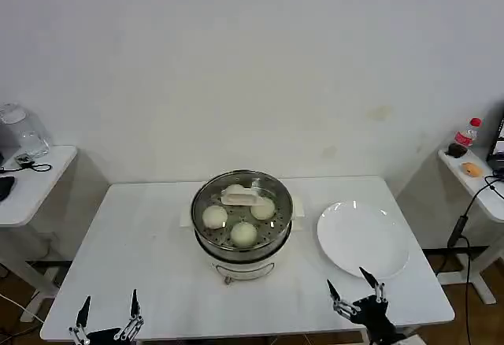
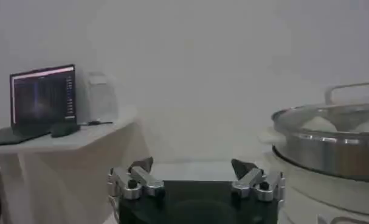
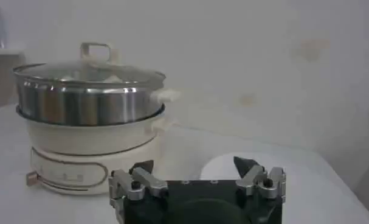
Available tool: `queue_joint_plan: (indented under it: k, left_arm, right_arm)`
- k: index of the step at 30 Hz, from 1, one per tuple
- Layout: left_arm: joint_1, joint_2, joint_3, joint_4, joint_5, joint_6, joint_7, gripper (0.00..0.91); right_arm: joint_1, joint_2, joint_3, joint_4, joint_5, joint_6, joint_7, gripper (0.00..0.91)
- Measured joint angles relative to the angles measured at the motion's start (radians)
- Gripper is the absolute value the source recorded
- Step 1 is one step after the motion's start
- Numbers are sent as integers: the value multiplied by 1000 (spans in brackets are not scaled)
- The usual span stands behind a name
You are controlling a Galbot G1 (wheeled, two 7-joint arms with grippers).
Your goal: Take steamed baozi put them in steamer then cover it.
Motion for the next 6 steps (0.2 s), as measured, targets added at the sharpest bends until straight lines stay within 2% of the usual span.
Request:
queue_joint_plan:
  k: [6]
  left_arm:
    - [7,0,1,-4,7,20,1,907]
  right_arm:
    - [-5,3,-4,1,-1,-14,12,907]
